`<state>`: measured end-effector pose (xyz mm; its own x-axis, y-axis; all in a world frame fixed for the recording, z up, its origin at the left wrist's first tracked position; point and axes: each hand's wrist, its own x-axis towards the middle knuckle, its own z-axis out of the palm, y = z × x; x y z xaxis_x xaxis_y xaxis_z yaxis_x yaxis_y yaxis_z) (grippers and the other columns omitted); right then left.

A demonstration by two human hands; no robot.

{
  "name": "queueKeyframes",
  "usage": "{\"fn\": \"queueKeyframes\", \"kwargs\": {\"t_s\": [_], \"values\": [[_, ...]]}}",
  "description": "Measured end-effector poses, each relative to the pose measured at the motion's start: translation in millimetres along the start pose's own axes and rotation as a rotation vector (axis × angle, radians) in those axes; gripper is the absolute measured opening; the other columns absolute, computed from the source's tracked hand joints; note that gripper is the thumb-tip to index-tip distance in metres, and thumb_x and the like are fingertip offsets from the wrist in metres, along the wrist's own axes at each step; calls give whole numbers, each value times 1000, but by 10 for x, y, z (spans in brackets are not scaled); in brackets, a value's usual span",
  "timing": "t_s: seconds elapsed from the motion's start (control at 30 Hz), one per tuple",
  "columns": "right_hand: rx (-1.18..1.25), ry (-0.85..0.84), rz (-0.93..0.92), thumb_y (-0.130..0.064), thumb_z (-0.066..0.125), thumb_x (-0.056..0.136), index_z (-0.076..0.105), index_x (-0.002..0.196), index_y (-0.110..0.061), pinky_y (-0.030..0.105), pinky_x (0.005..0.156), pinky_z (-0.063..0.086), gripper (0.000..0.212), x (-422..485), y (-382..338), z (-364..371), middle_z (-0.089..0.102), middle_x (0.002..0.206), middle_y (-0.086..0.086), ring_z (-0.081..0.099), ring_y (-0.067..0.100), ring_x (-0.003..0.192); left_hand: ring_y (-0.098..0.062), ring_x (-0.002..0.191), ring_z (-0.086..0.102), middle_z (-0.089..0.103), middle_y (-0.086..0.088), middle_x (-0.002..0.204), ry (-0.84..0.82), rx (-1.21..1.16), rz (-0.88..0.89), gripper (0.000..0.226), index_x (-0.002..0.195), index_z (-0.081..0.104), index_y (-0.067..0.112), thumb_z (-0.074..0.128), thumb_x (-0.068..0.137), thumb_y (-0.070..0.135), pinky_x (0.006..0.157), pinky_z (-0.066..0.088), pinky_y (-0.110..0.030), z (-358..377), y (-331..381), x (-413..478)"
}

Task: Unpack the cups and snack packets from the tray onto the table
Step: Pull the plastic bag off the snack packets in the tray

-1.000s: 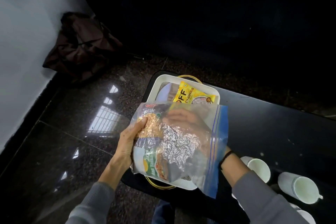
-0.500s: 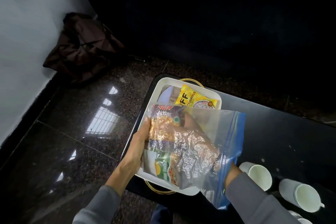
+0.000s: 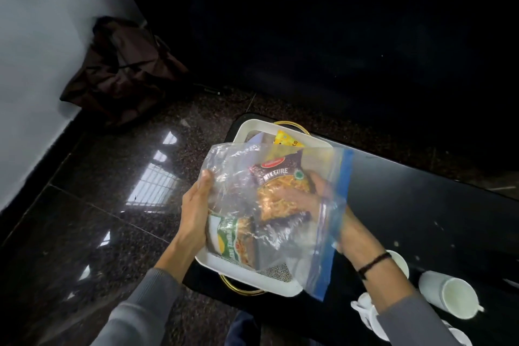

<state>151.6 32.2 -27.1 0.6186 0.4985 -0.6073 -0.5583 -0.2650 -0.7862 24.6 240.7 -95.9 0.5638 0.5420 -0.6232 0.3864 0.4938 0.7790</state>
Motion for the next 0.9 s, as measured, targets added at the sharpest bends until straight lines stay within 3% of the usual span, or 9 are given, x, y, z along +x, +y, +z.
{"fn": "queueKeyframes", "kwargs": {"t_s": [0.07, 0.13, 0.23, 0.3, 0.4, 0.57, 0.67, 0.8, 0.9], "values": [[19, 5, -34, -41, 87, 65, 75, 109, -34, 22, 64, 60, 46, -75, -74, -38, 80, 103, -1, 77, 10, 86, -29, 89, 80, 82, -9, 102, 65, -17, -24, 51, 119, 74, 15, 60, 96, 58, 65, 65, -36, -103, -31, 30], [3, 70, -63, -32, 88, 69, 71, 116, -28, 16, 60, 57, 50, -149, -77, -136, 80, 100, -2, 76, 8, 84, -30, 91, 80, 81, -11, 105, 112, -50, -41, 53, 122, 72, 12, 61, 96, 57, 67, 65, -37, -223, -78, 56], [3, 123, -63, -35, 94, 60, 68, 108, -31, 12, 56, 54, 55, -187, -34, -270, 79, 89, -14, 75, 1, 73, -35, 104, 76, 79, -14, 114, 127, -82, -71, 53, 124, 72, 13, 58, 98, 57, 90, 60, -50, -398, -135, 64], [10, 137, -70, -41, 96, 53, 71, 106, -32, 14, 62, 56, 59, -221, -55, -332, 80, 95, -11, 77, 4, 81, -36, 107, 75, 78, -14, 115, 158, -117, -96, 52, 122, 73, 13, 58, 98, 56, 96, 57, -52, -476, -173, 40], [143, 151, -69, -29, 98, 54, 75, 106, -26, 19, 71, 58, 57, -258, -13, -410, 80, 106, 3, 77, 15, 92, -35, 110, 74, 77, -14, 118, 169, -211, -138, 48, 121, 73, 13, 57, 100, 53, 97, 56, -50, -566, -246, -20], [390, 285, -34, -11, 93, 62, 75, 104, -18, 27, 70, 61, 45, -204, 146, -554, 79, 106, 7, 76, 20, 94, -31, 110, 74, 75, -12, 124, 144, -329, -196, 46, 116, 78, 17, 55, 100, 54, 89, 59, -47, -682, -326, -76], [363, 411, -19, -6, 89, 69, 74, 100, -18, 33, 77, 60, 37, -130, 255, -574, 81, 101, 3, 77, 20, 94, -31, 108, 75, 77, -12, 121, 96, -331, -225, 49, 110, 82, 23, 52, 99, 60, 78, 64, -42, -731, -353, -84], [265, 531, -20, -11, 89, 70, 74, 98, -19, 30, 74, 60, 33, -19, 392, -533, 82, 92, -3, 78, 17, 89, -38, 114, 72, 74, -18, 126, 47, -308, -247, 57, 119, 78, 20, 52, 97, 66, 91, 58, -51, -772, -351, -88], [220, 593, -49, -21, 85, 71, 76, 90, -20, 24, 62, 59, 22, 51, 504, -476, 82, 86, -5, 78, 11, 78, -38, 114, 72, 74, -18, 126, 67, -304, -244, 57, 117, 79, 20, 52, 96, 66, 93, 55, -53, -799, -345, -87]]}}
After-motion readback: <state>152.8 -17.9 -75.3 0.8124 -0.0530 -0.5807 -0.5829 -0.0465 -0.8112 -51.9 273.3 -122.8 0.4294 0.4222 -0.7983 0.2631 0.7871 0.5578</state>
